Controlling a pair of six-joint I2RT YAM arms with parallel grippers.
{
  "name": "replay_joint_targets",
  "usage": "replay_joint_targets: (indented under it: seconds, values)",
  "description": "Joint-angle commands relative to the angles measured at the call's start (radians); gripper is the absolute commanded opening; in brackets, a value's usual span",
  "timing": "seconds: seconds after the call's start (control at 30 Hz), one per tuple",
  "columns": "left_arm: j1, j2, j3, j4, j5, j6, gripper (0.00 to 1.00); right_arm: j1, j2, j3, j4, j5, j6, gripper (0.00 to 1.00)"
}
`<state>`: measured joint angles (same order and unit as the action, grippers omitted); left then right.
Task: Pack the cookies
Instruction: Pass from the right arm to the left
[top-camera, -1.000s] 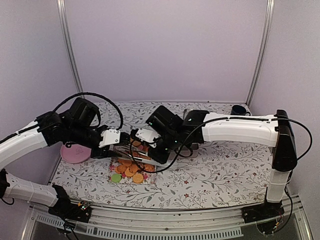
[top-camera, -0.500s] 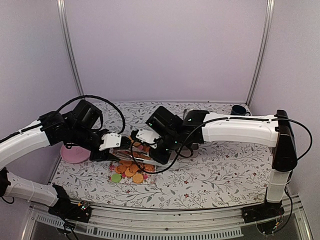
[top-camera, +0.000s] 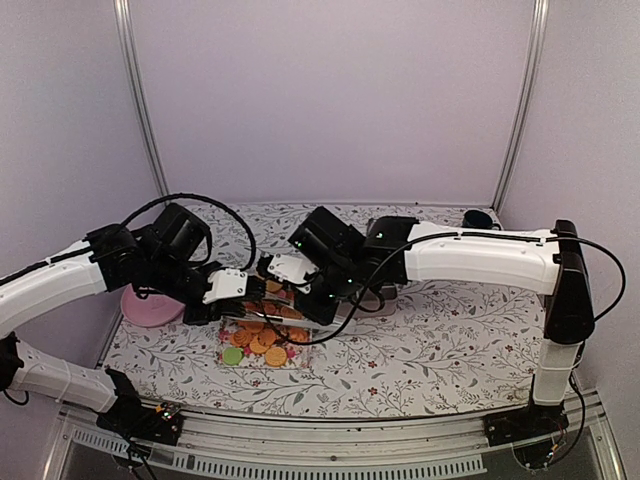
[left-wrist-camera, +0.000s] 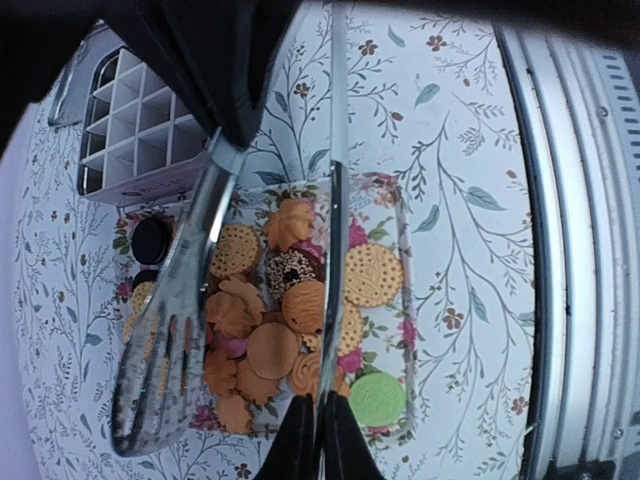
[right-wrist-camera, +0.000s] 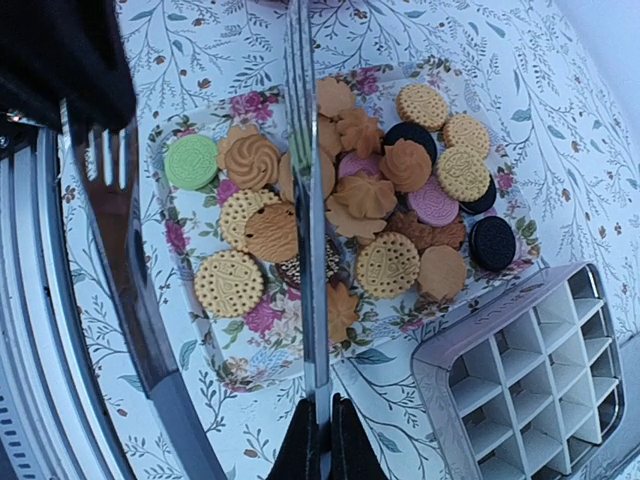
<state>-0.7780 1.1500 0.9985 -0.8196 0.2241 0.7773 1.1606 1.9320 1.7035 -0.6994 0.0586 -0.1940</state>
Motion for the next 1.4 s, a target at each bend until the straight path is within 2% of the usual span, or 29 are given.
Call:
replay_joint_targets:
  seconds: [0.0, 0.33, 0.67, 0.83, 1.1, 1.13, 1.2, 1.3, 1.37]
  values:
    - [-0.012, -0.015, 0.001, -0.005, 0.048, 0.003, 0.00, 0.009, 0.007, 0.034, 0.049, 0.010, 0.009, 0.00]
    - [-0.012, -0.099, -0.044, 0.051, 0.070, -0.023, 0.00, 0.007, -0.024, -0.037, 0.147, 0.018, 0.077, 0.00]
    - [-0.012, -0.232, -0.108, 0.177, 0.124, -0.079, 0.00, -0.023, -0.057, -0.075, 0.235, -0.055, 0.153, 0.00]
    - [-0.017, -0.261, -0.130, 0.221, 0.185, -0.084, 0.00, -0.024, -0.051, -0.044, 0.258, -0.064, 0.169, 0.00]
    - [-0.024, -0.245, -0.131, 0.264, 0.180, -0.098, 0.00, -0.024, -0.014, 0.048, 0.234, -0.056, 0.189, 0.00]
    - [-0.023, -0.251, -0.133, 0.273, 0.180, -0.107, 0.00, -0.031, -0.027, 0.045, 0.247, -0.080, 0.189, 0.02]
    - [-0.022, -0.259, -0.135, 0.303, 0.178, -0.135, 0.00, -0.046, -0.068, 0.029, 0.290, -0.148, 0.188, 0.22]
    - [-0.013, -0.258, -0.127, 0.359, 0.186, -0.204, 0.00, -0.083, -0.127, -0.004, 0.354, -0.245, 0.196, 0.46]
    - [0.001, -0.245, -0.112, 0.388, 0.206, -0.255, 0.00, -0.109, -0.169, -0.044, 0.406, -0.298, 0.233, 0.58]
